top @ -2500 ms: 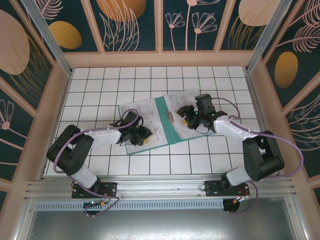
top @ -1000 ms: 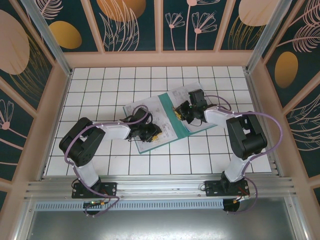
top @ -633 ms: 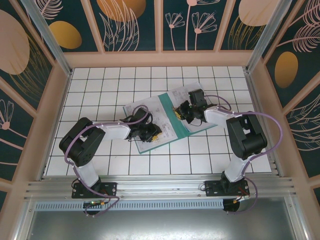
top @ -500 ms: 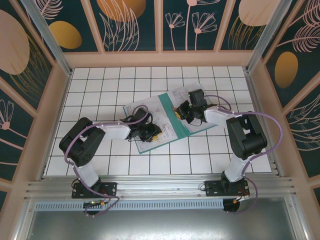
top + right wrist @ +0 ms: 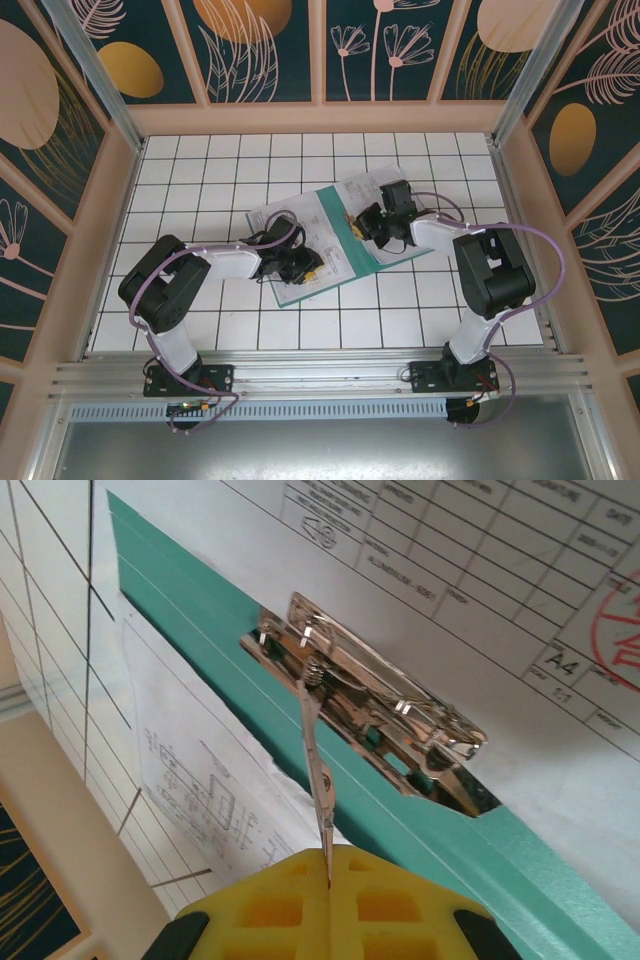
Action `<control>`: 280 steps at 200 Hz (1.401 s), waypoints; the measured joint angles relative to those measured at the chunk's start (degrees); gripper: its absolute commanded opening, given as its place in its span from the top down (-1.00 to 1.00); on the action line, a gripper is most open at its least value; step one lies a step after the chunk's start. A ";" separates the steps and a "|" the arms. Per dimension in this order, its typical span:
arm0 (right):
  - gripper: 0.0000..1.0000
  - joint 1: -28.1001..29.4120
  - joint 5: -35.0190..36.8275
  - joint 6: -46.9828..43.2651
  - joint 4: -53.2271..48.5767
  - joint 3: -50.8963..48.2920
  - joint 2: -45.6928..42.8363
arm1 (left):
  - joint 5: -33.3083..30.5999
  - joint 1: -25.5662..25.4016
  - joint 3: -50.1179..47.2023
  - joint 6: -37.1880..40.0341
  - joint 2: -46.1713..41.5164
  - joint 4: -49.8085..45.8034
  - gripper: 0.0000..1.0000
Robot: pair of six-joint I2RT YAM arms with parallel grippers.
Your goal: Put the files into the folder
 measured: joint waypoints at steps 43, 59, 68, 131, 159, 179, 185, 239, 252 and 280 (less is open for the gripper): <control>1.00 -0.98 -1.79 -0.26 4.59 -4.15 -0.22 | -0.04 0.00 0.00 -0.02 0.00 0.02 0.34; 1.00 -1.44 -2.38 -0.26 6.38 -5.77 -0.24 | -0.04 0.00 0.00 -0.02 0.00 0.04 0.34; 1.00 -1.62 -2.73 -0.28 7.02 -6.36 -0.22 | -0.04 0.00 0.00 -0.02 0.00 0.04 0.34; 1.00 -1.84 -3.34 -0.74 8.55 -7.21 -0.20 | -0.11 0.00 -0.09 -0.02 0.00 0.17 0.34; 1.00 -2.14 -3.34 -1.25 8.57 -7.37 -0.07 | -0.09 0.00 -0.44 -0.04 -0.11 0.66 0.34; 1.00 -2.38 -3.39 -1.64 8.57 -7.50 0.09 | -0.09 0.00 -0.50 -0.04 -0.11 0.74 0.34; 1.00 -2.47 -3.41 -1.77 8.55 -7.50 0.13 | -0.09 0.00 -0.55 -0.04 -0.13 0.81 0.34; 1.00 -2.84 -4.35 -2.25 8.37 -7.48 1.42 | -0.09 0.00 -0.83 -0.04 -0.22 1.29 0.34; 1.00 -2.91 -4.50 -2.27 8.33 -7.45 1.77 | -0.11 0.00 -0.83 -0.04 -0.22 1.29 0.35; 1.00 -2.91 -4.68 -2.49 7.21 -6.80 2.45 | -0.11 0.00 -0.83 -0.04 -0.22 1.29 0.34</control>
